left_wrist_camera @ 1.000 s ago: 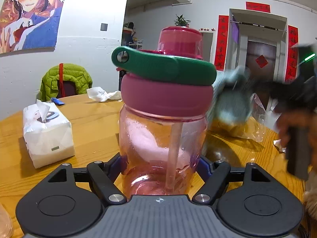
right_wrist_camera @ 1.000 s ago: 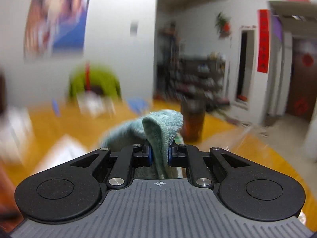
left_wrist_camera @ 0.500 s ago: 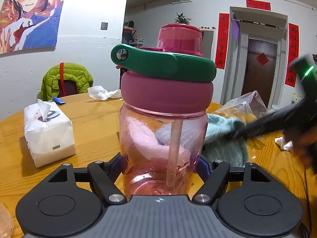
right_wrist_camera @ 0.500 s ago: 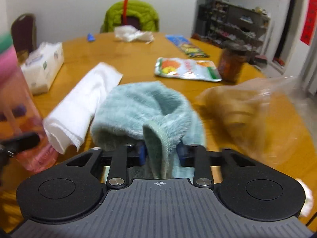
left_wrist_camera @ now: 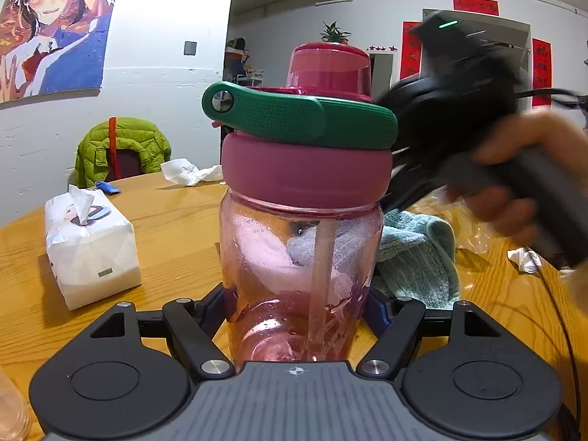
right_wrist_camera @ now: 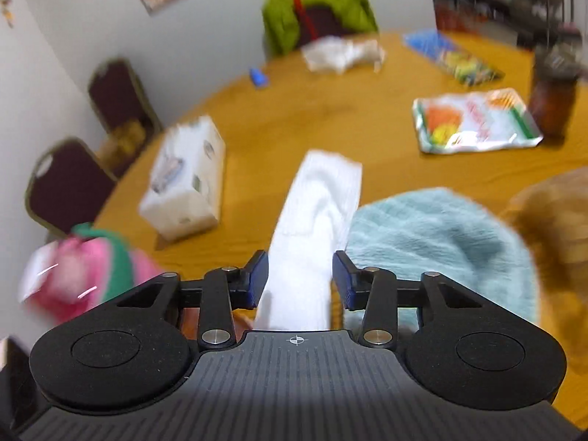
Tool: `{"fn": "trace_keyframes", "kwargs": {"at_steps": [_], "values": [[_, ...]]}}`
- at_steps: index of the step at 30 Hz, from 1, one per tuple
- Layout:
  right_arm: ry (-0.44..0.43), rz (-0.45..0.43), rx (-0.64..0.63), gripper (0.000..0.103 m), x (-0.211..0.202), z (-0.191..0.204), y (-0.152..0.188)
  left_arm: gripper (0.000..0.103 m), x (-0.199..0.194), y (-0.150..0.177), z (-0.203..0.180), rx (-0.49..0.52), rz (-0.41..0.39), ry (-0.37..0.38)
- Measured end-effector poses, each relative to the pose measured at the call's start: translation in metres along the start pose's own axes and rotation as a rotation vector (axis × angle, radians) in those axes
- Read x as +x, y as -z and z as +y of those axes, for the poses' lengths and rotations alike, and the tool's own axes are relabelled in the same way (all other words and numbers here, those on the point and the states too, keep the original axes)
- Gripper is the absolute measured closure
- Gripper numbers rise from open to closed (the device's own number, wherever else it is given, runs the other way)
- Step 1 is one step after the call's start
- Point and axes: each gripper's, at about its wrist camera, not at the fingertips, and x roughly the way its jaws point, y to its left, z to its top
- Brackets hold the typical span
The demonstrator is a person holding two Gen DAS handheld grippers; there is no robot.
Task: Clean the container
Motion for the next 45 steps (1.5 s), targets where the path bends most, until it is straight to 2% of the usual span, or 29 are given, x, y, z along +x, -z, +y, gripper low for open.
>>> {"fn": "trace_keyframes", "kwargs": {"at_steps": [1,4,6,8,9,11,12,13,16,17,19,21,22,23,25,27,30,32,34,37,41,45], "values": [[-0.004,0.017,0.014,0.048,0.01,-0.002,-0.002,0.031,0.001,0.0,0.0,0.001,0.001,0.002],[-0.036,0.068,0.063,0.042,0.037,-0.008,-0.008,0.031,0.0,-0.001,0.0,0.005,0.009,0.012],[-0.041,0.11,0.073,0.041,0.056,-0.007,-0.014,0.031,0.0,-0.002,-0.002,0.01,0.016,0.015],[0.019,0.138,0.008,0.042,0.074,0.004,-0.015,0.031,0.0,-0.002,-0.003,0.014,0.019,0.013],[0.051,0.145,-0.033,0.046,0.08,0.01,-0.013,0.031,0.0,-0.002,-0.003,0.014,0.02,0.013],[0.11,0.127,-0.12,0.066,0.084,0.021,-0.009,0.031,-0.001,-0.002,-0.003,0.014,0.021,0.011],[0.132,0.122,-0.136,0.091,0.084,0.023,-0.008,0.031,-0.001,-0.002,-0.003,0.014,0.022,0.011],[0.145,0.105,-0.139,0.093,0.082,0.023,-0.01,0.031,-0.001,-0.002,-0.004,0.014,0.022,0.009],[0.167,-0.034,-0.132,0.093,0.061,0.024,-0.019,0.031,-0.001,-0.002,-0.004,0.015,0.022,0.007],[0.172,-0.105,-0.104,0.093,0.05,0.021,-0.025,0.031,-0.001,-0.002,-0.004,0.015,0.022,0.007],[0.241,-0.256,-0.049,0.093,0.033,0.014,-0.036,0.031,-0.001,-0.002,-0.004,0.016,0.022,0.006],[0.281,-0.345,0.013,0.092,0.029,0.002,-0.043,0.031,0.0,-0.002,-0.004,0.018,0.023,0.004],[0.284,-0.367,0.054,0.087,0.03,-0.005,-0.047,0.031,0.0,-0.002,-0.005,0.019,0.023,0.003],[0.264,-0.347,0.105,0.078,0.035,-0.014,-0.05,0.031,0.0,-0.002,-0.005,0.02,0.023,0.002],[0.221,-0.301,0.194,0.053,0.048,-0.028,-0.052,0.031,0.0,-0.002,-0.005,0.02,0.022,0.003],[0.2,-0.265,0.222,0.037,0.053,-0.031,-0.049,0.031,0.0,-0.001,-0.004,0.015,0.022,0.005],[0.189,-0.236,0.227,0.035,0.043,-0.028,-0.042,0.031,0.0,-0.002,-0.004,0.01,0.02,0.003],[0.184,-0.247,0.197,0.025,0.018,-0.024,-0.032,0.031,0.0,-0.002,-0.004,0.005,0.019,0.0],[0.195,-0.299,0.137,0.014,-0.013,-0.02,-0.011,0.031,-0.001,-0.001,-0.005,0.0,0.017,-0.002],[0.24,-0.411,0.049,0.01,-0.055,-0.022,0.028,0.03,-0.001,-0.001,-0.006,-0.001,0.005,-0.004],[0.321,-0.444,0.022,0.01,-0.063,-0.032,0.072,0.03,0.0,-0.001,-0.004,-0.002,-0.003,-0.004],[0.268,-0.406,-0.11,0.008,-0.035,-0.03,0.079,0.03,0.0,-0.002,-0.003,-0.006,-0.004,-0.002]]}}
